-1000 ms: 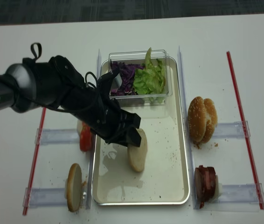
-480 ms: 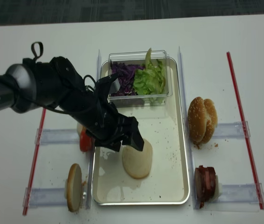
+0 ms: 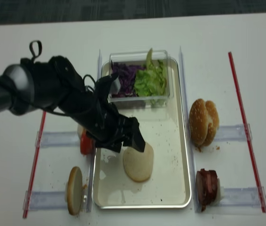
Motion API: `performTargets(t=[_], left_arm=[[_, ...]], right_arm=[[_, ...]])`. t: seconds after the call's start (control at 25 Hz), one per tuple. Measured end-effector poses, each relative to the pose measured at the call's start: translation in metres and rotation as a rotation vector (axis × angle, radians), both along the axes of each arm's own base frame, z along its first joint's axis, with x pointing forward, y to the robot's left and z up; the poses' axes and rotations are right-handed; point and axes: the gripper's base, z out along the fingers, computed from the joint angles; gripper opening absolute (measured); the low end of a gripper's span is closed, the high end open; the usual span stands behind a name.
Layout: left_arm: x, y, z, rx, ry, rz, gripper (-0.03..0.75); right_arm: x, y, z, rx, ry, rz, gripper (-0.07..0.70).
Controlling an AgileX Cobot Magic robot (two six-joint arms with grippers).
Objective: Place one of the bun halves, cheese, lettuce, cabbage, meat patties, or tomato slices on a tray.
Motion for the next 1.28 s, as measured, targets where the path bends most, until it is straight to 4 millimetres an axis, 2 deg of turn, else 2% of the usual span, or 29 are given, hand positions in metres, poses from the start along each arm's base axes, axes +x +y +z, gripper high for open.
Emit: performTargets(t=[0.48, 0.64, 0.76, 1.08, 1.28], left_arm=[[-0.023, 0.01, 0.078, -0.108, -0.201, 0.034, 0.568], [-0.032, 0.016, 0.095, -0.116, -0.252, 0.031, 0.568], [-0.035, 0.02, 0.097, -0.069, -0.258, 0.037, 0.568], [-0.033, 0.045, 0.082, 0.248, -0.26, 0.052, 0.568], [-0.031, 0.056, 0.078, 0.378, -0.275, 0.042, 0.568]], right_arm=[[0.0, 0.0, 0.0, 0.0, 0.0, 0.0, 0.319], [0.0, 0.0, 0.0, 0.0, 0.0, 0.0, 0.319], [0.0, 0.0, 0.0, 0.0, 0.0, 0.0, 0.319], [0.0, 0.0, 0.0, 0.0, 0.0, 0.0, 0.319], [0.0, 0.0, 0.0, 0.0, 0.0, 0.0, 0.319]])
